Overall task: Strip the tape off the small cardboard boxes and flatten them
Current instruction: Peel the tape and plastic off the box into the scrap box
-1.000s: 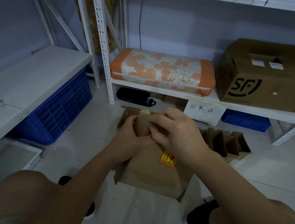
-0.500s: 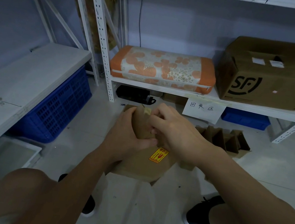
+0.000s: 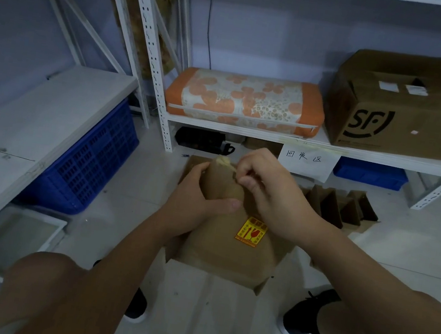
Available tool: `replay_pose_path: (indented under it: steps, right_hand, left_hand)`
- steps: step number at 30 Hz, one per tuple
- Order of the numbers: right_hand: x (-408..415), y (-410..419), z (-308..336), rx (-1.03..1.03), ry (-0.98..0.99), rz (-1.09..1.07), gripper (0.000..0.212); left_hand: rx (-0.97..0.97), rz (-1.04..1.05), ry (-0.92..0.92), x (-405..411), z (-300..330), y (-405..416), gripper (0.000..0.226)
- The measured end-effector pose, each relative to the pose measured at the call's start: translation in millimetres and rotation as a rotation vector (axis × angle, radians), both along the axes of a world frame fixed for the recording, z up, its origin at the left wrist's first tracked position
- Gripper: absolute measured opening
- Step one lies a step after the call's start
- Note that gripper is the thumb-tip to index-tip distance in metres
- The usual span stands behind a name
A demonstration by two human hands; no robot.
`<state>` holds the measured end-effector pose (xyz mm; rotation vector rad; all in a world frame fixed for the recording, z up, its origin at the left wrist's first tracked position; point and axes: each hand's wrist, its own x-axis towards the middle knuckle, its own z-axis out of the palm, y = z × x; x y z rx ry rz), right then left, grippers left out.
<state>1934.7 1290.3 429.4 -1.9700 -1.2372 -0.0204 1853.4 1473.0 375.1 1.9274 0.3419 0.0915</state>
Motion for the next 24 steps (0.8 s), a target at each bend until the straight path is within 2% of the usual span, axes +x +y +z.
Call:
replay_pose_path:
  steps: [2,6,10,15,20,24]
  right_hand:
    - [1,-2,0,0.025,0.045,-0.051,0.012]
    - [0,-3,2,-0.018,0.074,-0.089,0.038]
    - [-3,4,5,-0.056,0.085,-0.148,0.049]
    - [-6,11,2,0.010,0.091,-0.232,0.038]
    - [-4,7,-5,0.142,0.171,-0.239,0.018]
    - [3,9,-13,0.229,0.266,-0.211,0.017]
  left_hand:
    - [-0.076,0.021,-0.001,0,-1,0,0.121]
    - [-0.146,0.086,-0.009,2,-2,-5,0.117]
    - [-0.044,0.238,-0.082,11,-4,-22,0.099]
    - [0.046,0.415,-0.145,18,-10,-36,0.104]
    - [0.077,0.465,-0.207,17,-8,-41,0.101]
    - [0.078,0.472,-0.228,13,-4,-43,0.109]
